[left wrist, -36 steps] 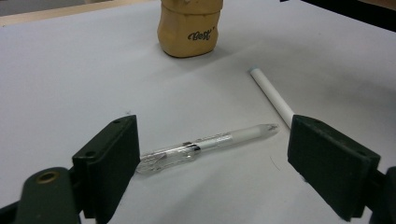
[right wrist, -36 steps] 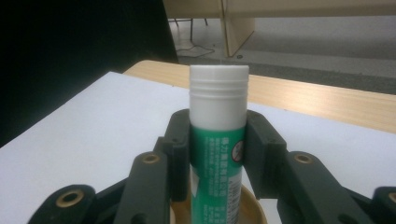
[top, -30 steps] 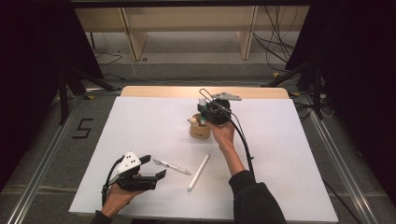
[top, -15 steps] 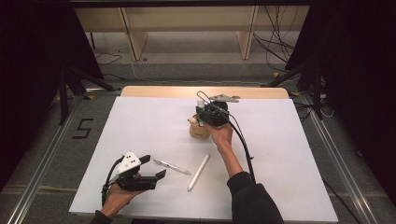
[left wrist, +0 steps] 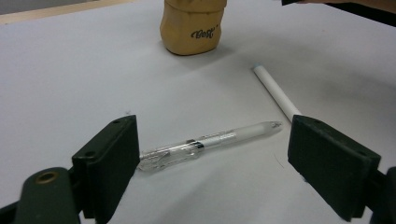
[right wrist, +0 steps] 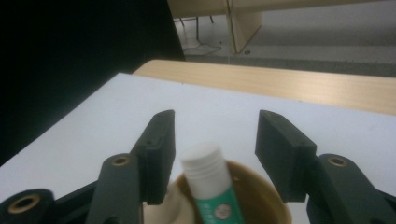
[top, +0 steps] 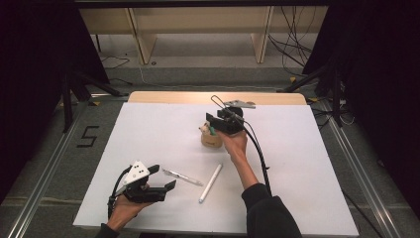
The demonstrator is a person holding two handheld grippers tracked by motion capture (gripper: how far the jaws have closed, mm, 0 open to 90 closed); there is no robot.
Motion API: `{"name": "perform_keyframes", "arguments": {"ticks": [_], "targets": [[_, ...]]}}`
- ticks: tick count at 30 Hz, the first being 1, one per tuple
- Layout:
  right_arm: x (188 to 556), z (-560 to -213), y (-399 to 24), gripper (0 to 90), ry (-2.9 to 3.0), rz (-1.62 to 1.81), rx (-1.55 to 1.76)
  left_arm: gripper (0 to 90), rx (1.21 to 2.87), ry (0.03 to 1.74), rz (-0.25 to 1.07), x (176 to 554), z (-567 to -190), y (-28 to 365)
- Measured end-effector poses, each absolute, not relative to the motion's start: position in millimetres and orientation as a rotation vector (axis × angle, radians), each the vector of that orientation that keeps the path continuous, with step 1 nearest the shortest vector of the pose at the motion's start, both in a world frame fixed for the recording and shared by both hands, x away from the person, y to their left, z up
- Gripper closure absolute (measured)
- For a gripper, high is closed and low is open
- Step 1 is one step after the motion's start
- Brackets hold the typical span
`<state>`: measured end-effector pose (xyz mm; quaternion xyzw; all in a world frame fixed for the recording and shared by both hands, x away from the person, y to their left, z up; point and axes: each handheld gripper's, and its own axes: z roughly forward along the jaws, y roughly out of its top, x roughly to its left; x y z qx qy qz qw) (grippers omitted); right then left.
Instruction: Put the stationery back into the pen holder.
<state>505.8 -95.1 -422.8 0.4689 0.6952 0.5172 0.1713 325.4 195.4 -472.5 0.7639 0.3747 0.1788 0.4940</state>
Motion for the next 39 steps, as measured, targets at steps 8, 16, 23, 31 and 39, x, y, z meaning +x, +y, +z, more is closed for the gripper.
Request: {"name": "perform_keyframes", "arguments": {"ticks": [8, 16, 23, 31, 39], "targets": [[491, -405, -107, 39.5, 1.952, 1.505, 1.277, 16.2, 1.857, 0.916, 0.445, 327, -473, 198], [459, -398, -120, 35.9, 2.017, 1.54, 1.178, 16.2, 1.819, 0.948, 0.433, 329, -472, 201], [439, -396, -117, 33.8, 2.118, 1.497, 1.072, 15.9, 1.803, 0.967, 0.439, 330, -473, 204], [419, -402, -103, 33.4, 2.239, 1.455, 0.955, 15.9, 1.795, 0.975, 0.444, 331, -472, 206], [409, -412, -91, 33.3, 2.33, 1.429, 0.903, 15.9, 1.795, 0.978, 0.447, 331, -473, 207]]}}
